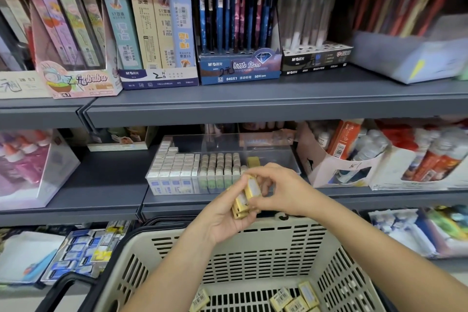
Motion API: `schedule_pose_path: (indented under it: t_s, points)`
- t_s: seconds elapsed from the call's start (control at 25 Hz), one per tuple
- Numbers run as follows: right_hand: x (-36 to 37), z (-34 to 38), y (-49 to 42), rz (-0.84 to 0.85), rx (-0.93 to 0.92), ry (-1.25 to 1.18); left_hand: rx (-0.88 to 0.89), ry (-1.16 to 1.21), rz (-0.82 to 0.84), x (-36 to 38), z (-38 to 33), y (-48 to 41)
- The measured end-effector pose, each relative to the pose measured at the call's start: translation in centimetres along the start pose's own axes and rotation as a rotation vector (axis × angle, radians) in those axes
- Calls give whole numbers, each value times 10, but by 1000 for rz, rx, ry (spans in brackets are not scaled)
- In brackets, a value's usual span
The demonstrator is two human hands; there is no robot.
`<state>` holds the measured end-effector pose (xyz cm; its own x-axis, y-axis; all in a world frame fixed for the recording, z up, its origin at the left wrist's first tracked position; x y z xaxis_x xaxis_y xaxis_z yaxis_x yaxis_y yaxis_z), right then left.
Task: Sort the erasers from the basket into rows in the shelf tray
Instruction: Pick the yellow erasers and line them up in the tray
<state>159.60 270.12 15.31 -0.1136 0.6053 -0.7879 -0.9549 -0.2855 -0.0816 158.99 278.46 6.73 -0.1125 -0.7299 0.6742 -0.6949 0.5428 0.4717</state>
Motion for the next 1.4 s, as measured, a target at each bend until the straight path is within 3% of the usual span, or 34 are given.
schedule_pose_path:
  t_s: [0.16,0.36,0.56,0.64,0.8,0.92,1.08,1.2,1.28,1.4]
  points:
    - [-4,-19,4,-12,75,-284,51,29,-47,1,-5,1]
    - [-16,-19,5,-147,60,-233,95,-17,-74,8,-11,2]
    - [-48,-50,-6,-270,265,-372,106,26,-143,-7,-13,1]
    - [-59,-55,-14,-263,277,-256,129,42,-156,-14,-16,1]
    - [-61,-61,-36,-116,272,262,182,-2,-143,-19,-26,1]
    - [-27,-70,-43,136,280,297,194,-23,-147,-20,-28,-1]
    - [-9,-71,-48,235,244,366,188,-43,-158,-21,-26,-5]
    - [-11,-64,-47,218,198,428,177,-67,-165,-20,-23,-7]
    - [-22,-50,-42,66,143,454,180,-81,-169,-18,-24,-7]
    - [-24,-23,-29,-60,72,172,194,-96,-190,-17,-26,-6]
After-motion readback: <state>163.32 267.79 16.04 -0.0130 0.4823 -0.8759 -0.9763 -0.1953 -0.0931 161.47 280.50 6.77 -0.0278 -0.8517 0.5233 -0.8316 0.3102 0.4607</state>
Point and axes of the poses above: each hand's wrist, its own y-axis away from the middle knuckle, its own x-axis out of the palm, z = x × y, the point moved 9 cm from there along -y, towards the middle knuckle, and after that the axes turned 6 degrees about y, right-handed, at the moved point
